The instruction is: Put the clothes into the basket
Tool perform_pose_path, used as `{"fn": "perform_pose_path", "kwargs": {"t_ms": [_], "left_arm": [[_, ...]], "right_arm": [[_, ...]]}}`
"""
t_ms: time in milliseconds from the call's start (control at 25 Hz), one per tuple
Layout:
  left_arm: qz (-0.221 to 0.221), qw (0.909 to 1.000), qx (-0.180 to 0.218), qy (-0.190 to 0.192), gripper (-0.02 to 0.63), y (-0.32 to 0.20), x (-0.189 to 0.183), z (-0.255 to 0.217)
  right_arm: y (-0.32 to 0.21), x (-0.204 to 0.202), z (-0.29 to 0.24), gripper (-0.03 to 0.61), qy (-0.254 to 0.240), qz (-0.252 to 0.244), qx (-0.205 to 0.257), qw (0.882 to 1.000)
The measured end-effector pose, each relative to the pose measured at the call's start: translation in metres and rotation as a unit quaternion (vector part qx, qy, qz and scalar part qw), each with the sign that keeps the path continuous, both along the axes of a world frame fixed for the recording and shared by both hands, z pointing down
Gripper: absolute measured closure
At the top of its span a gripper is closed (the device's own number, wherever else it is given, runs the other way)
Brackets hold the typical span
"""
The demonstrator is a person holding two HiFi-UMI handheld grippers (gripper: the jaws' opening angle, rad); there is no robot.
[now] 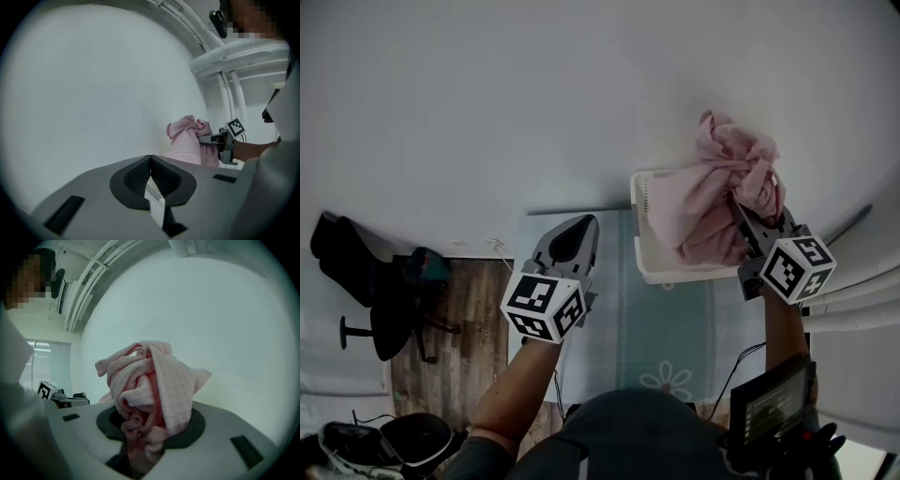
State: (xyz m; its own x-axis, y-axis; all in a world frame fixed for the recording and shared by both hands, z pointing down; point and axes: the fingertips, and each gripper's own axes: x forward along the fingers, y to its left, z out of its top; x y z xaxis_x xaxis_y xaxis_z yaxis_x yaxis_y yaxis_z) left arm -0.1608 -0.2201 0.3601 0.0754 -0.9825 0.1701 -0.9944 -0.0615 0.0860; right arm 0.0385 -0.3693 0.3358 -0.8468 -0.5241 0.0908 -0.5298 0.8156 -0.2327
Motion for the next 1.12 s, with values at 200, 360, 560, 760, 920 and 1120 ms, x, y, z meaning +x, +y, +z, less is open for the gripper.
{"fn": "perform_pose_path", "kwargs": {"t_ms": [200,360,560,760,920,1120], "left_arm": [[-0.010,0.9996,-0.025,0.003,0.604,-0.009,-0.009,0.021],[-0.011,0.9992,-0.037,0.007,0.604,-0.020,-0.013,0.044],[-0.010,0.9988,-0.045,0.015,0.604,-0.023,-0.014,0.054],[-0.014,0.9983,-0.052,0.023,0.604,-0.027,-0.020,0.076],[-0.013,0.9978,-0.057,0.030,0.604,-0.032,-0.018,0.084],[-0.023,0.9977,-0.056,0.029,0.604,-0.034,-0.017,0.080]], "right_arm": [[-0.013,-0.026,0.048,0.405,0.045,-0.035,-0.038,0.998],[-0.024,-0.044,0.088,0.405,0.077,-0.062,-0.066,0.993],[-0.021,-0.060,0.118,0.405,0.141,-0.109,-0.091,0.980],[-0.022,-0.071,0.162,0.405,0.193,-0.138,-0.127,0.963],[-0.023,-0.076,0.185,0.405,0.238,-0.159,-0.134,0.949],[-0.026,-0.079,0.198,0.405,0.269,-0.176,-0.139,0.937]]}}
